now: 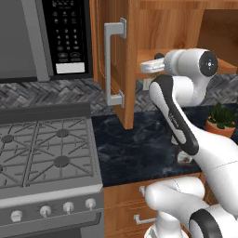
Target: There are various items on the counter. Only move the condiments/shakers into the cabinet.
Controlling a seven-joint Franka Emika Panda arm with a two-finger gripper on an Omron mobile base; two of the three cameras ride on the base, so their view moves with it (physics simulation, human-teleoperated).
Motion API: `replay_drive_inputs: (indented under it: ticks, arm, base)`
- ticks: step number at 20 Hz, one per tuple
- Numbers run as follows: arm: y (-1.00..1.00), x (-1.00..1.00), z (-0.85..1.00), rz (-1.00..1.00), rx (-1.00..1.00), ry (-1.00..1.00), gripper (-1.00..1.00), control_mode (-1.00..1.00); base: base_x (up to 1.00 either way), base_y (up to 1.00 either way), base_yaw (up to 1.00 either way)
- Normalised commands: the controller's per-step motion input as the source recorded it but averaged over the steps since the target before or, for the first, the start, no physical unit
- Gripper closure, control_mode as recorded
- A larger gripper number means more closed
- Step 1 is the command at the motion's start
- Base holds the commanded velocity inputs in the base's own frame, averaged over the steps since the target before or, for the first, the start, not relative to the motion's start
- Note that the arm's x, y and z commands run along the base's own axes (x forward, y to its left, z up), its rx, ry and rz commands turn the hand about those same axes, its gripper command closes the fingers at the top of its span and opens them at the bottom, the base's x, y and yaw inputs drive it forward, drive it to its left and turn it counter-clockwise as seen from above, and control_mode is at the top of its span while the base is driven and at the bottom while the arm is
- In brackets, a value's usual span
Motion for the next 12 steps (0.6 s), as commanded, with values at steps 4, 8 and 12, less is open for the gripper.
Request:
replay_drive_inputs:
  ticks: [4, 8, 12]
  arm:
    - [0.0, 0.48, 0.0, 0.0, 0.0, 0.02, 1.0, -1.0]
    - [0.0, 0.39, -0.05, 0.0, 0.0, 0.0, 1.0, -1.0]
    - [0.0, 0.51, -0.09, 0.0, 0.0, 0.0, 1.0, -1.0]
  base:
    - [0.0, 0.0, 0.0]
    - [0.0, 0.0, 0.0]
    - [0.0, 0.0, 0.0]
